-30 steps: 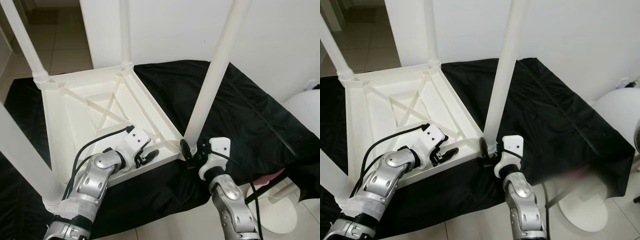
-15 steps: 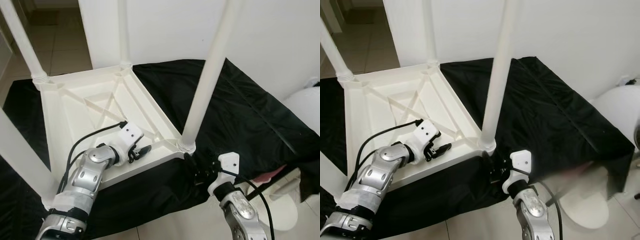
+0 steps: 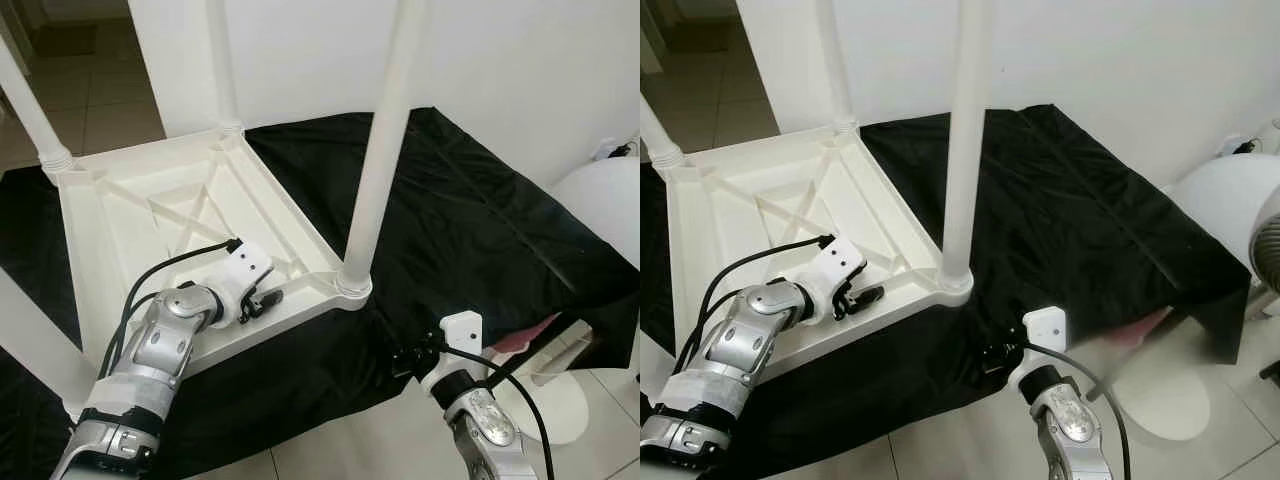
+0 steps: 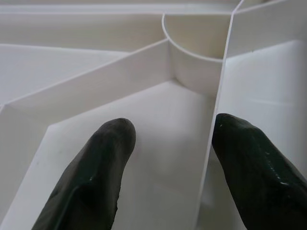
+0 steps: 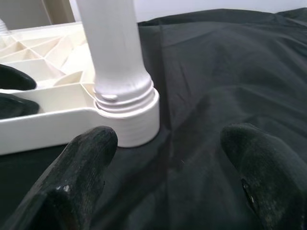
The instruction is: Building children table
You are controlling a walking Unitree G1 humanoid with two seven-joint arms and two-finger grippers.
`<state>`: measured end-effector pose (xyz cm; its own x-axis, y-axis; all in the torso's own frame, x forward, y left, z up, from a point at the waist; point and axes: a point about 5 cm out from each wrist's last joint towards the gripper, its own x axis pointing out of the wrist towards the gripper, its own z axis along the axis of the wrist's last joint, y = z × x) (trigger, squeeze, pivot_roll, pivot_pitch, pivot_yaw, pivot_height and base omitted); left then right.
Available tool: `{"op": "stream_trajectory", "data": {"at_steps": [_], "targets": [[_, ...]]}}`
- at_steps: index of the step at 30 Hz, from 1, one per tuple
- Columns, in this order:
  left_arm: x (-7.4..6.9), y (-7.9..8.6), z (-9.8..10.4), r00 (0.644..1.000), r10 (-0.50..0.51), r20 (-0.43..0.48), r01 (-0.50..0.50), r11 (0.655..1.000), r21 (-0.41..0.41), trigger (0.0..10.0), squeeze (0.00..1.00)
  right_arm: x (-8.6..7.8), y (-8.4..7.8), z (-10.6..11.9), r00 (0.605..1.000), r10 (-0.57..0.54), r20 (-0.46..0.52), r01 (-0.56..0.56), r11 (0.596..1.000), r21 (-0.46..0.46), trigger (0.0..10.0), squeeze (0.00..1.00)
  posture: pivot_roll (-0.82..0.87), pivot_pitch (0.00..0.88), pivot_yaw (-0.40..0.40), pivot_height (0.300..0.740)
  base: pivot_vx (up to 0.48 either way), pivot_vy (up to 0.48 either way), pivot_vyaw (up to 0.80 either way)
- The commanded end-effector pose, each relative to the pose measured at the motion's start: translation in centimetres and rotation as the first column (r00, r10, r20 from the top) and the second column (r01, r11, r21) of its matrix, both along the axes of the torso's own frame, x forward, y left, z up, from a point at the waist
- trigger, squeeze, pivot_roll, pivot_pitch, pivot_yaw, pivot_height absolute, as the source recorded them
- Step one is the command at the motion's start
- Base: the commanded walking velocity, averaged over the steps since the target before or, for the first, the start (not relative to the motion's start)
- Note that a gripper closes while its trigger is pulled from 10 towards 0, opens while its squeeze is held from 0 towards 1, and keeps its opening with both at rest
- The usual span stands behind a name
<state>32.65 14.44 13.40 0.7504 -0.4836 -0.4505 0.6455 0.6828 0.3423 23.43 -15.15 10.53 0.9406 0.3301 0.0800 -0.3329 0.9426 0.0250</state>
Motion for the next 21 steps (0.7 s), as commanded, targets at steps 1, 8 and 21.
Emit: {"op": "stream_trajectory", "data": {"at_steps": [1, 8, 21], "targets": [[-0.2, 2.8, -1.1, 0.989, 0.145, -0.025, -0.143, 0.986, 0.091, 8.6, 0.0, 0.0, -0.2, -0.3, 1.0, -0.002, -0.007, 0.002, 1.0, -0.009, 10.0, 0.0, -0.06, 0.07, -0.003, 0.74, 0.0, 0.0, 0.0], [-0.8, 2.9, -1.3, 0.988, 0.14, -0.065, -0.136, 0.989, 0.067, 0.0, 0.0, 0.3, -0.3, -0.4, 1.0, 0.002, -0.009, -0.002, 1.0, -0.021, 10.0, 0.0, -0.05, 0.071, -0.011, 0.74, 0.0, 0.0, 0.0], [-3.4, 4.2, -1.6, 0.973, 0.169, -0.156, -0.155, 0.983, 0.099, 0.0, 0.0, 0.6, -0.4, -0.6, 1.0, -0.001, -0.007, 0.001, 0.999, -0.038, 10.0, 0.0, -0.06, 0.069, -0.007, 0.74, 0.0, 0.0, 0.0]]}}
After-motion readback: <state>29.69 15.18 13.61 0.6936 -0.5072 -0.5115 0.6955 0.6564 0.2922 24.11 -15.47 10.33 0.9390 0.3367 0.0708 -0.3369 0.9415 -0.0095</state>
